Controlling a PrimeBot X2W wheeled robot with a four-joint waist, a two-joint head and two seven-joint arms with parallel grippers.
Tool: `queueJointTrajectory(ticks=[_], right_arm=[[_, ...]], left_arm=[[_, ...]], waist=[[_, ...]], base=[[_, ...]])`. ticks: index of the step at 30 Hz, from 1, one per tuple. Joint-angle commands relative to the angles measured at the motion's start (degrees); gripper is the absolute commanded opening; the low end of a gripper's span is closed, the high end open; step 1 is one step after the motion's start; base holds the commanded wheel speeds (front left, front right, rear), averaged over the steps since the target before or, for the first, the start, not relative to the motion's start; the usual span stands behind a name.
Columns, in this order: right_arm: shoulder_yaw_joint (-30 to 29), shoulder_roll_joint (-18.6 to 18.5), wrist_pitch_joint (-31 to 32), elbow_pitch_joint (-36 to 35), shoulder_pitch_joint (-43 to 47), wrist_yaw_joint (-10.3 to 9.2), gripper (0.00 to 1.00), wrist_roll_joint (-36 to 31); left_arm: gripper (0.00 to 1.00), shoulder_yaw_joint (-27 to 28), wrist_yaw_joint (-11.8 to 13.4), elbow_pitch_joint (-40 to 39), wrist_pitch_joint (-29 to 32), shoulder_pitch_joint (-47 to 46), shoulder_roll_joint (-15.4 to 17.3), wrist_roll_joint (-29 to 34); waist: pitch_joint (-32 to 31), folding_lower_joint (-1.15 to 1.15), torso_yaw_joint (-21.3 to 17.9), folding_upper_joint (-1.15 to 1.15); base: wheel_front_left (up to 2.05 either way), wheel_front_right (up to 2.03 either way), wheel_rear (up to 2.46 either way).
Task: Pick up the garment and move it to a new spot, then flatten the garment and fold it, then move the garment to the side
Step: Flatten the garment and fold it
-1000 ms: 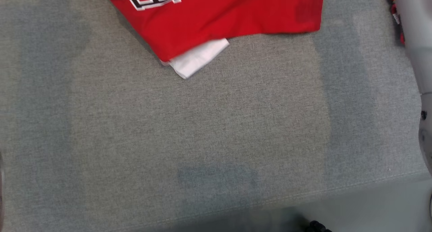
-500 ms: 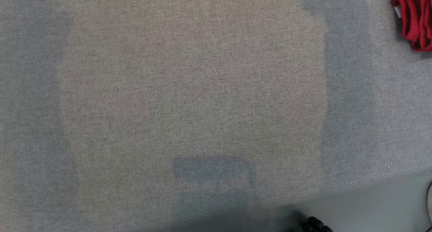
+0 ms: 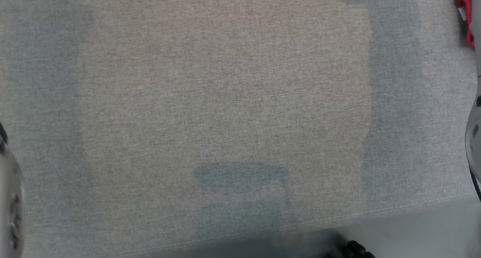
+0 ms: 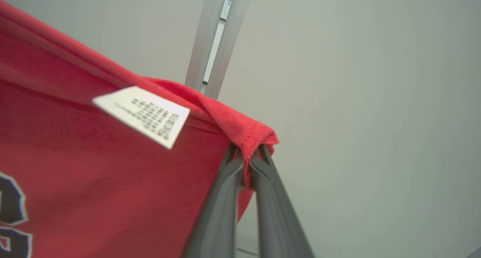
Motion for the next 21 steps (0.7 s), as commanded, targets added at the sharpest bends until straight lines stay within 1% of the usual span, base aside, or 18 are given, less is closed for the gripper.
queueJointTrajectory(ticks=[1, 2, 3, 5, 9, 11, 14, 18, 21], right_arm=[[0.4, -1.0, -0.2, 0.6, 2.0, -0.11, 0.0, 1.0], [0.9, -1.4, -0.3, 0.9, 3.1, -0.11, 0.0, 1.2], [0.9, -1.4, -0.3, 0.9, 3.1, -0.11, 0.0, 1.2], [1.9, -2.0, -0.3, 1.3, 5.3, -0.11, 0.0, 2.0], [5.0, -2.9, 1.3, 2.5, 9.6, -0.11, 0.0, 4.5], [6.5, -3.1, 3.4, 3.1, 11.9, -0.11, 0.0, 6.3], [9.2, -3.5, 7.3, 2.9, 15.5, -0.12, 0.0, 9.8], [12.8, -4.5, 14.5, 1.3, 22.2, -0.12, 0.0, 14.8], [15.8, -5.6, 20.3, -2.1, 28.1, -0.13, 0.0, 19.1]], left_arm=[[0.0, 0.1, -0.3, -2.1, -0.4, 4.4, 0.3, -0.9], [0.0, 0.2, -0.3, -3.2, -0.4, 6.9, 0.1, -1.6], [0.0, 0.2, -0.3, -3.2, -0.4, 6.9, 0.1, -1.6], [0.0, 0.8, -0.2, -6.0, -0.5, 11.8, 0.0, -2.7], [0.0, 2.1, 1.5, -11.5, -0.3, 22.7, -0.4, -4.2], [0.0, 2.8, 2.9, -14.4, -0.2, 28.2, -0.2, -4.6], [0.0, 3.4, 4.9, -18.7, 0.1, 37.1, -0.9, -5.3], [0.0, 4.9, 7.5, -23.7, 0.2, 49.1, -2.7, -7.8], [0.0, 5.4, 9.0, -27.2, 0.0, 57.6, -4.5, -8.9]], waist=[[-0.3, 0.0, 1.3, 0.0], [-0.7, 0.0, 1.7, 0.0], [-0.7, 0.0, 1.7, 0.0], [-1.7, 0.0, 2.5, 0.0], [-4.4, 0.0, 3.6, 0.0], [-6.0, 0.0, 3.8, 0.0], [-8.8, 0.0, 4.4, 0.0], [-12.9, 0.0, 4.8, 0.0], [-15.6, 0.0, 5.2, 0.0]], base=[[0.0, 0.0, 0.0], [0.0, 0.0, 0.0], [0.0, 0.0, 0.0], [0.0, 0.0, 0.0], [0.0, 0.0, 0.0], [0.0, 0.0, 0.0], [0.0, 0.0, 0.0], [0.0, 0.0, 0.0], [0.0, 0.0, 0.0]])
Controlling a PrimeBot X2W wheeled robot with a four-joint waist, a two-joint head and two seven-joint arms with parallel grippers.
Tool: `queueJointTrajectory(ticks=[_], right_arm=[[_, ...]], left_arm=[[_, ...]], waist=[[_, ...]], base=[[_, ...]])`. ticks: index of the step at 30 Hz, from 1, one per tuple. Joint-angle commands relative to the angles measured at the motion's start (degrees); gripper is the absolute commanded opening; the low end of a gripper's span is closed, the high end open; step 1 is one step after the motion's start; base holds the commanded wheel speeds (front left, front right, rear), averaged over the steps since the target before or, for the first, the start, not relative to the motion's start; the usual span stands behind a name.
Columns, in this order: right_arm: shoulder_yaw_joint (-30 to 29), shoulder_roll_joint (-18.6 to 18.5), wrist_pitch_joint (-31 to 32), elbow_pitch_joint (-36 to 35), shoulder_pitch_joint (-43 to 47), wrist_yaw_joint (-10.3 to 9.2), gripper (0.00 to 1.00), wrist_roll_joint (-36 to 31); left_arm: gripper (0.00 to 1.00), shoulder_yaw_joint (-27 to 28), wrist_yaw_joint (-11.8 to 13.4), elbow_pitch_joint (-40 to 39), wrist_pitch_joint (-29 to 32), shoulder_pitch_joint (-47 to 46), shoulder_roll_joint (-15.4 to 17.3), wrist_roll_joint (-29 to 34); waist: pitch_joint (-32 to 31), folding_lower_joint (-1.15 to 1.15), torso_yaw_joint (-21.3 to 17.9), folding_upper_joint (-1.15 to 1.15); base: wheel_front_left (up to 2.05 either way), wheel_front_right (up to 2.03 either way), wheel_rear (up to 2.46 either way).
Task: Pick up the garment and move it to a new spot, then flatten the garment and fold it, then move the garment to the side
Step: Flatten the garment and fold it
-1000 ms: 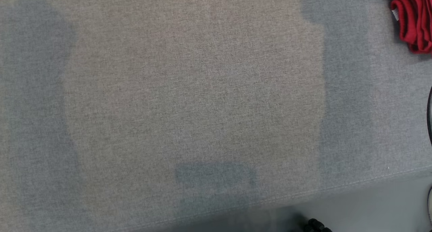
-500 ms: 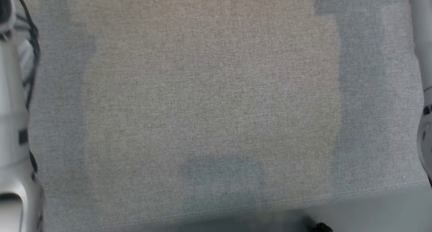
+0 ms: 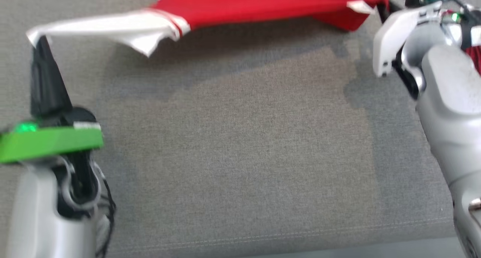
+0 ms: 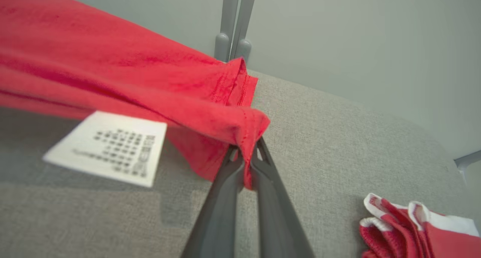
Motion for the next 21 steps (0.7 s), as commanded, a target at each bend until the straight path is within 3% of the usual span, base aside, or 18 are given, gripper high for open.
queueJointTrajectory(ticks=[1, 5, 10, 14, 21], right_arm=[[0.3, -1.3, 1.6, -1.5, 2.7, -0.15, 0.0, 1.7], [0.4, -5.3, 11.7, -10.0, 14.4, -0.16, 0.0, 6.3], [-3.7, -6.3, 21.4, -20.3, 26.2, -0.16, 0.0, 7.3], [-8.9, -4.5, 29.1, -31.6, 36.7, -0.15, 0.0, 5.4], [-13.6, -0.3, 37.1, -44.0, 47.9, -0.14, 0.0, 2.6]], left_arm=[[0.0, 0.4, 0.6, -1.0, -0.5, 2.8, -0.2, -0.2], [0.0, -2.0, 1.9, -3.0, -0.6, 13.3, -2.6, 0.1], [0.0, -4.4, 2.6, -2.4, -0.9, 20.1, -4.1, 1.0], [0.0, -6.3, 3.5, -1.9, -1.1, 24.6, -4.7, 3.0], [0.0, -7.7, 5.0, -1.9, -1.3, 29.8, -3.9, 5.9]], waist=[[-4.5, 0.0, 1.1, 0.0], [-8.2, 0.0, 2.3, 0.0], [-11.5, 0.0, 3.3, 0.0], [-14.1, 0.0, 3.8, 0.0], [-16.9, 0.0, 4.0, 0.0]], base=[[0.0, 0.0, 0.0], [0.0, 0.0, 0.0], [0.0, 0.0, 0.0], [0.0, 0.0, 0.0], [0.0, 0.0, 0.0]])
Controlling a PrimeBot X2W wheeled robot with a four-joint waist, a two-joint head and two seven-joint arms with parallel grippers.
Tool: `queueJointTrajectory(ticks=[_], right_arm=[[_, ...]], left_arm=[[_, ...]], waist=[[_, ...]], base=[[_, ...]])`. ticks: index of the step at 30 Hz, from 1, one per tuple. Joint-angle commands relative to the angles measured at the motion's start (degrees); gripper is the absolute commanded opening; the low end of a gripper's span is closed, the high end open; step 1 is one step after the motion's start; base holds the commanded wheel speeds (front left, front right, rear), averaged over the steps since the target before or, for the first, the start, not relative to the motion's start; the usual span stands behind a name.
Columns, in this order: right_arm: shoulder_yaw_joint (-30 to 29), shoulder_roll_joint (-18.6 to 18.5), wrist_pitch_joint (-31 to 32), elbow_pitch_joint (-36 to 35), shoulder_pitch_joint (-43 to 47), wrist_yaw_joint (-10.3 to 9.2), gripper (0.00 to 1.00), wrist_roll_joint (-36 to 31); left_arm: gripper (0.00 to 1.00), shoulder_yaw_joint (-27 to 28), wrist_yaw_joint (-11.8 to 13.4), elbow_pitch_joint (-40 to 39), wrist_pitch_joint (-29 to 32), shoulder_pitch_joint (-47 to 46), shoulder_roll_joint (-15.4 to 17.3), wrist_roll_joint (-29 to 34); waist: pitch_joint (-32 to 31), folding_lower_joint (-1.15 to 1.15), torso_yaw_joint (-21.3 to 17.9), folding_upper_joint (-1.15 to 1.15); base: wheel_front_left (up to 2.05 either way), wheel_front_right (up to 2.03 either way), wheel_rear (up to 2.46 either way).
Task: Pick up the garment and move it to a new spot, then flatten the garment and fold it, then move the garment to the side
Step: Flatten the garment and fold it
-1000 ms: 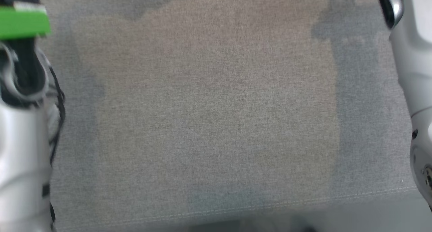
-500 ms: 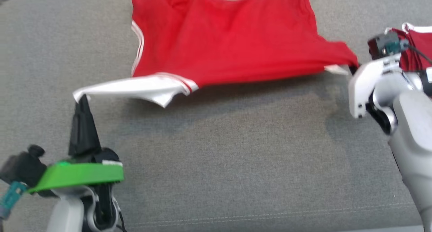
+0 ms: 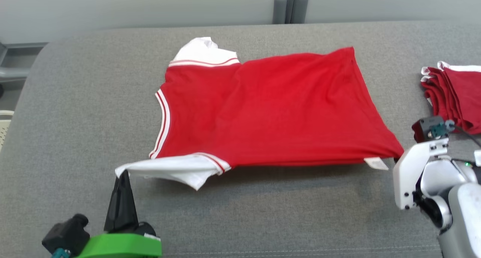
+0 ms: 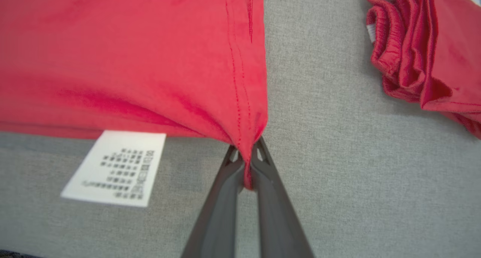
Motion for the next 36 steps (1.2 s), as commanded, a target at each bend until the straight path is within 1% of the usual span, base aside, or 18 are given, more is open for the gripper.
queueJointTrajectory(ticks=[1, 3, 4, 9, 13, 18, 25, 28, 30, 36], right_arm=[[-0.8, 0.6, 0.9, -1.6, 2.0, -0.11, 0.0, -0.6], [-1.8, 1.9, 1.9, -3.5, 4.6, -0.11, 0.0, -0.9], [-1.8, 1.9, 1.9, -3.5, 4.6, -0.11, 0.0, -0.9], [-4.1, 5.1, 3.3, -6.7, 10.2, -0.11, 0.0, -1.7], [-5.4, 7.0, 3.2, -8.2, 13.8, -0.11, 0.0, -2.4], [-6.9, 8.7, 2.1, -8.9, 16.2, -0.11, 0.0, -2.5], [-8.0, 9.9, 1.5, -8.8, 17.8, -0.12, 0.0, -2.7], [-8.6, 10.1, 0.9, -9.1, 17.8, -0.12, 0.0, -2.6], [-8.8, 10.3, -0.1, -9.3, 17.4, -0.12, 0.0, -1.9], [-8.3, 10.5, -4.2, -9.2, 14.7, -0.11, 0.0, -1.2]], left_arm=[[0.0, 0.1, 0.5, -0.5, -0.2, 1.8, 0.7, 0.7], [0.0, -0.8, 0.9, -0.9, 0.6, 3.6, 1.3, 1.4], [0.0, -0.8, 0.9, -0.9, 0.6, 3.6, 1.3, 1.4], [0.0, -1.6, 2.4, -2.7, 2.2, 7.9, 2.5, 2.4], [0.0, -2.3, 3.3, -4.5, 3.6, 11.3, 3.4, 3.1], [0.0, -2.3, 4.8, -7.0, 4.8, 15.2, 4.3, 2.9], [0.0, -2.9, 5.6, -9.8, 6.0, 19.4, 4.9, 2.7], [0.0, -2.9, 5.7, -10.6, 6.2, 20.2, 5.2, 2.6], [0.0, -3.1, 5.2, -11.0, 6.2, 19.1, 5.5, 2.9], [0.0, -5.1, 3.4, -10.3, 7.9, 11.2, 5.8, 4.2]], waist=[[-1.5, 0.01, 0.3, 0.0], [-2.2, 0.01, 0.5, 0.0], [-2.2, 0.01, 0.5, 0.0], [-3.5, 0.01, 0.6, 0.0], [-4.4, 0.01, 0.5, 0.0], [-4.7, 0.01, 0.7, 0.0], [-3.9, 0.01, 0.8, 0.0], [-3.8, 0.01, 0.9, 0.0], [-3.7, 0.01, 0.9, 0.0], [-3.6, 0.01, 0.6, 0.0]], base=[[0.0, 0.0, 0.0], [0.0, 0.0, 0.0], [0.0, 0.0, 0.0], [0.0, 0.0, 0.0], [0.0, 0.0, 0.0], [0.0, 0.0, 0.0], [0.0, 0.0, 0.0], [0.0, 0.0, 0.0], [0.0, 0.0, 0.0], [0.0, 0.0, 0.0]])
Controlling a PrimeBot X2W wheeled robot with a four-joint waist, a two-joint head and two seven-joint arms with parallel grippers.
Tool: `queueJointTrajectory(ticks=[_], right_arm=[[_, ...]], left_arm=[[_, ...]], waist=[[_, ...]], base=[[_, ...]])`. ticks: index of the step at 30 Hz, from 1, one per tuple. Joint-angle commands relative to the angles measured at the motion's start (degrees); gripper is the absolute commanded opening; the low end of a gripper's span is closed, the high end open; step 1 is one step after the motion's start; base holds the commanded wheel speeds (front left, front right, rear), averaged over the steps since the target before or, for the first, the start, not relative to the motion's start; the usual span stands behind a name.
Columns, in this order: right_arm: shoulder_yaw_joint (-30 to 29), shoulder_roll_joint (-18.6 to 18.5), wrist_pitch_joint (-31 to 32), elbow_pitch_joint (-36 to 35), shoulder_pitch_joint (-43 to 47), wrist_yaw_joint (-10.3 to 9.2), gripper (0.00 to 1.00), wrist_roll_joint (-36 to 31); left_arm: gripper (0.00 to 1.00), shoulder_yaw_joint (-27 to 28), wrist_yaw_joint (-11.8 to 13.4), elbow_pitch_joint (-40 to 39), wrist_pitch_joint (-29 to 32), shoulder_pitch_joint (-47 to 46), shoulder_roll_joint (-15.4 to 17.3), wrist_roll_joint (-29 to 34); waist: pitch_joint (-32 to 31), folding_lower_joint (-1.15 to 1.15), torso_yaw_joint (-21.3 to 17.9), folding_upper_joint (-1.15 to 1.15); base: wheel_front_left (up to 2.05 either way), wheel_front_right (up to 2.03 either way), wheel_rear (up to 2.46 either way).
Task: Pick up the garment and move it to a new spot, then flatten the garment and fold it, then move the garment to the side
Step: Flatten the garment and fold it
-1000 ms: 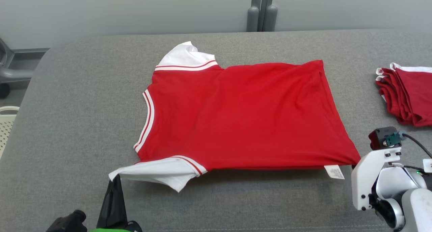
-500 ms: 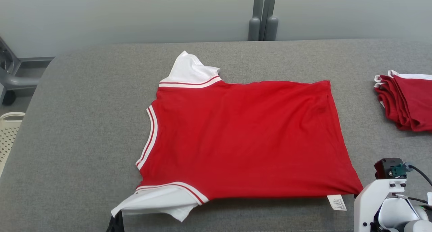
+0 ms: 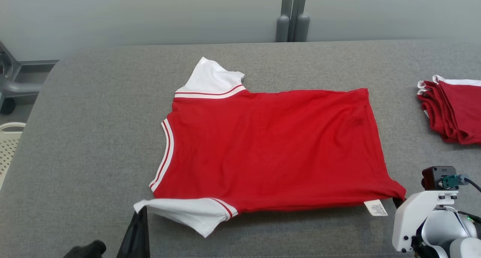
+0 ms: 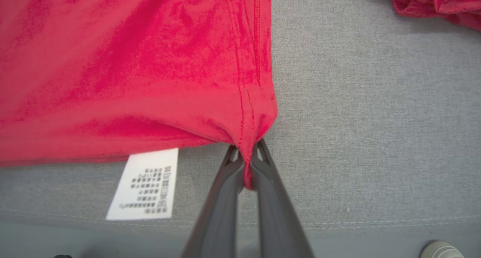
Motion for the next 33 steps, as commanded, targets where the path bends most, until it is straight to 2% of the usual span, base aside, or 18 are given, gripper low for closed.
queueJointTrajectory(ticks=[1, 10, 14, 23, 33], right_arm=[[0.2, 0.0, -1.0, 0.4, -1.1, -0.1, 0.0, 0.2], [1.6, 0.1, -2.9, 4.2, -6.4, -0.1, 0.0, -0.5], [2.3, -0.3, -3.7, 6.1, -8.7, -0.1, 0.0, -0.8], [2.3, -1.4, -6.4, 12.8, -14.7, -0.1, 0.0, -1.5], [2.2, -0.9, -10.1, 18.3, -20.3, -0.1, 0.0, -1.6]], left_arm=[[0.0, -0.4, -0.7, 0.8, 0.5, -3.3, 0.3, 0.9], [0.0, -2.4, -3.0, 9.3, 3.9, -17.5, -0.3, 1.8], [0.0, -3.3, -3.7, 13.3, 4.3, -21.0, -0.6, 2.4], [0.0, -4.2, -5.0, 22.6, 2.9, -29.1, -1.8, 3.6], [0.0, -2.8, -5.7, 28.4, 0.3, -35.5, -2.2, 3.0]], waist=[[0.1, 0.0, -0.2, 0.0], [1.6, 0.0, -1.0, 0.0], [2.2, 0.0, -1.4, 0.0], [4.5, 0.0, -1.4, 0.0], [6.8, 0.0, -1.3, 0.0]], base=[[0.0, 0.0, 0.0], [0.0, 0.0, 0.0], [0.0, 0.0, 0.0], [0.0, 0.0, 0.0], [0.0, 0.0, 0.0]])
